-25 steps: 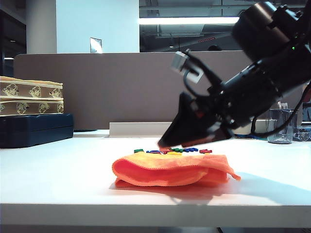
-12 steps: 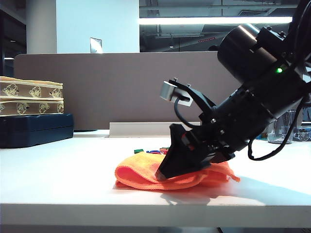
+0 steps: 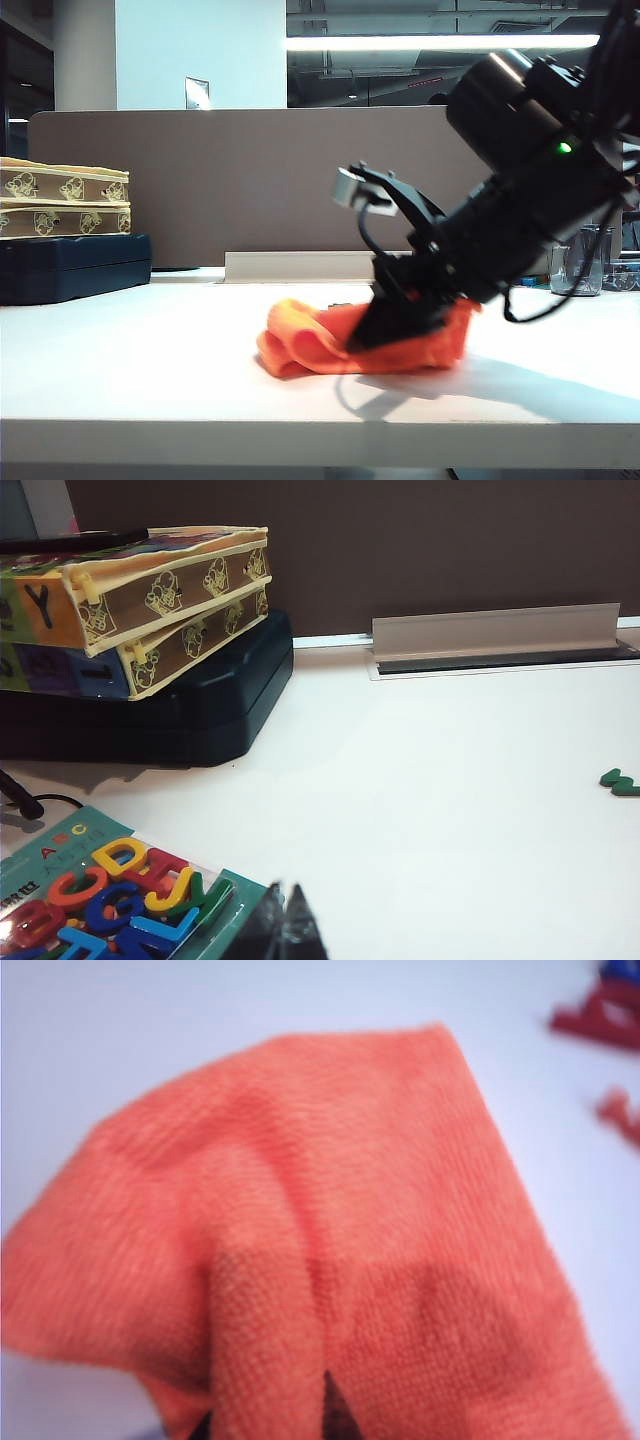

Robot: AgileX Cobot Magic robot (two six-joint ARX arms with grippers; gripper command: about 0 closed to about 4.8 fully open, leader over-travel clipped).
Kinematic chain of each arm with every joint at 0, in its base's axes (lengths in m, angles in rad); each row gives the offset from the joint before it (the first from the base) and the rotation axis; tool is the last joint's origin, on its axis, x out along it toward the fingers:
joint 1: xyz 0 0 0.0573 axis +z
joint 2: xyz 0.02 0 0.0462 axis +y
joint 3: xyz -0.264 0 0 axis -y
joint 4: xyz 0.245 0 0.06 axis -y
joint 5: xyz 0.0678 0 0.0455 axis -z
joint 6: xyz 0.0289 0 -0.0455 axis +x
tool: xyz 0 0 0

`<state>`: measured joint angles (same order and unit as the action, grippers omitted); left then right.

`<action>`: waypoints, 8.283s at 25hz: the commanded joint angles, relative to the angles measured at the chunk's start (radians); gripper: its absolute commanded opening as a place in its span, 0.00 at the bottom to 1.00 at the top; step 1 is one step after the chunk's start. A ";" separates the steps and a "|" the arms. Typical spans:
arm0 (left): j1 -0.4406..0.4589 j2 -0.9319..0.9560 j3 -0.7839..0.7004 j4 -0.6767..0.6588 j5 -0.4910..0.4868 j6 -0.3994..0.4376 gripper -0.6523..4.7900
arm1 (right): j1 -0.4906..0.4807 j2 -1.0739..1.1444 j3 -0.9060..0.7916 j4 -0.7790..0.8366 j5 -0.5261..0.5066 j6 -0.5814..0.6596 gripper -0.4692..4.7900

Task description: Use an orange cloth to wipe the letter magnets on the table away for a distance.

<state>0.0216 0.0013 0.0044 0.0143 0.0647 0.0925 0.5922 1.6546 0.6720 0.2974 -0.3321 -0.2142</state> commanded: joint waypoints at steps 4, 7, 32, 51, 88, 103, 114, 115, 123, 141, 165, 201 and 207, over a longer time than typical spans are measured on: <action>0.000 0.000 0.001 0.009 -0.001 -0.003 0.11 | 0.045 -0.015 0.175 0.020 -0.052 0.005 0.24; 0.000 0.000 0.001 0.009 0.000 -0.003 0.11 | 0.060 -0.010 0.259 0.020 -0.050 0.004 0.24; 0.000 0.000 0.001 0.007 0.000 -0.003 0.11 | 0.063 0.400 0.662 -0.096 0.012 0.063 0.24; 0.000 0.000 0.001 -0.007 0.000 -0.003 0.11 | -0.014 0.491 0.780 -0.399 0.105 0.121 0.24; 0.000 0.000 0.001 -0.006 0.000 -0.003 0.11 | -0.315 0.485 0.780 -0.623 0.392 0.125 0.10; 0.000 0.000 0.001 -0.006 0.000 -0.003 0.11 | -0.604 0.483 0.780 -0.668 0.412 0.060 0.10; 0.000 0.000 0.001 -0.008 0.000 -0.003 0.11 | -0.626 0.298 0.790 -0.472 0.071 0.092 0.10; 0.000 0.000 0.001 -0.011 0.000 -0.003 0.11 | -0.620 0.279 0.796 -0.473 0.012 0.100 0.10; 0.000 0.000 0.001 -0.020 0.000 -0.003 0.11 | -0.483 0.200 0.796 -0.548 -0.315 0.140 0.11; 0.000 0.000 0.001 -0.020 0.001 -0.003 0.11 | 0.045 0.274 0.795 -0.769 -0.121 -0.088 0.23; 0.000 0.000 0.001 -0.020 0.002 -0.048 0.11 | -0.189 0.414 0.795 -0.926 0.270 -0.105 0.25; 0.000 0.000 0.001 -0.020 0.000 -0.048 0.11 | -0.781 0.378 0.795 -0.912 -0.168 0.039 0.38; 0.000 0.000 0.001 -0.021 0.000 -0.048 0.11 | -0.697 0.265 0.795 -0.914 -0.202 0.039 0.30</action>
<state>0.0216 0.0013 0.0044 -0.0162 0.0643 0.0498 -0.1181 1.9438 1.4616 -0.6182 -0.5098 -0.1761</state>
